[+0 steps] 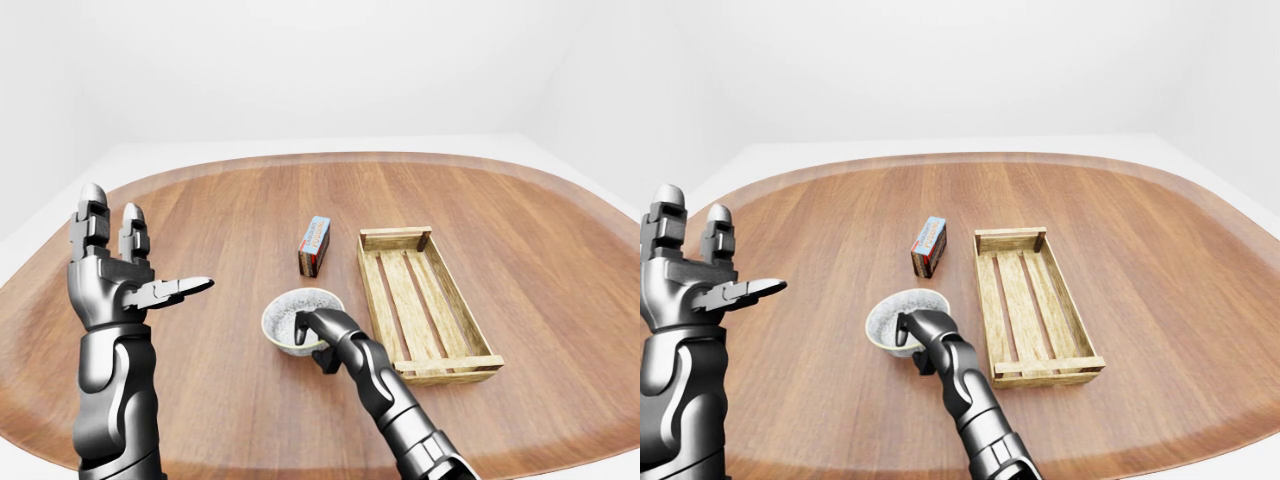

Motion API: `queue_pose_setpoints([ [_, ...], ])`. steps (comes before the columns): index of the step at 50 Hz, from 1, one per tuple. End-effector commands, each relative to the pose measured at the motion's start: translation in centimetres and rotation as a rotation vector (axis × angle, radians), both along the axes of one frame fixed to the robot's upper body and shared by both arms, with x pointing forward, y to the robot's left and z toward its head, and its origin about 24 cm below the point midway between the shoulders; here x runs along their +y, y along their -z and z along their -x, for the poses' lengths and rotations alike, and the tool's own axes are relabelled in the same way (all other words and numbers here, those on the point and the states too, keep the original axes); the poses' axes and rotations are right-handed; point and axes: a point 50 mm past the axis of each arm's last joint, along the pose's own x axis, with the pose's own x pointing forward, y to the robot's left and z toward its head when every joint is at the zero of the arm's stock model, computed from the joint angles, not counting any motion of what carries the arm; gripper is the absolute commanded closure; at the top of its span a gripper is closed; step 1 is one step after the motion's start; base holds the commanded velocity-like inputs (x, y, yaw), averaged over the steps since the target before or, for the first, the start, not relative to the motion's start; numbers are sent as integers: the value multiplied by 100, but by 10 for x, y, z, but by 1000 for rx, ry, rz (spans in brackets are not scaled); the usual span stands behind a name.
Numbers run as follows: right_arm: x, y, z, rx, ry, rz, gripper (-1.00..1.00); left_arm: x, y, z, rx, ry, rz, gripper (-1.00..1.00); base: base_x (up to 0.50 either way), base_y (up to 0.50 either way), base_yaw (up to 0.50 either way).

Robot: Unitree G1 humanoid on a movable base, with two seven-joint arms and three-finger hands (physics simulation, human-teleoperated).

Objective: Pick up the bowl on the left and put it in the tray.

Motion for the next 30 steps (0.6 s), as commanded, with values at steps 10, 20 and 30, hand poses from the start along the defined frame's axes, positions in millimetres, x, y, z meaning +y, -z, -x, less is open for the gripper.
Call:
queue_pose_setpoints([
  [10,3,-62,-13,-158,-94,66,100,-1,1,0,3,3,-1,-100,0,0,0],
  [20,-5,-84,-20,-211,-86,83,100,-2,1,0,5,4,-1,-100,0,0,0],
  [30,-26,-105,-21,-268,-42,63,100,-1,1,-1,4,2,1,-100,0,0,0],
])
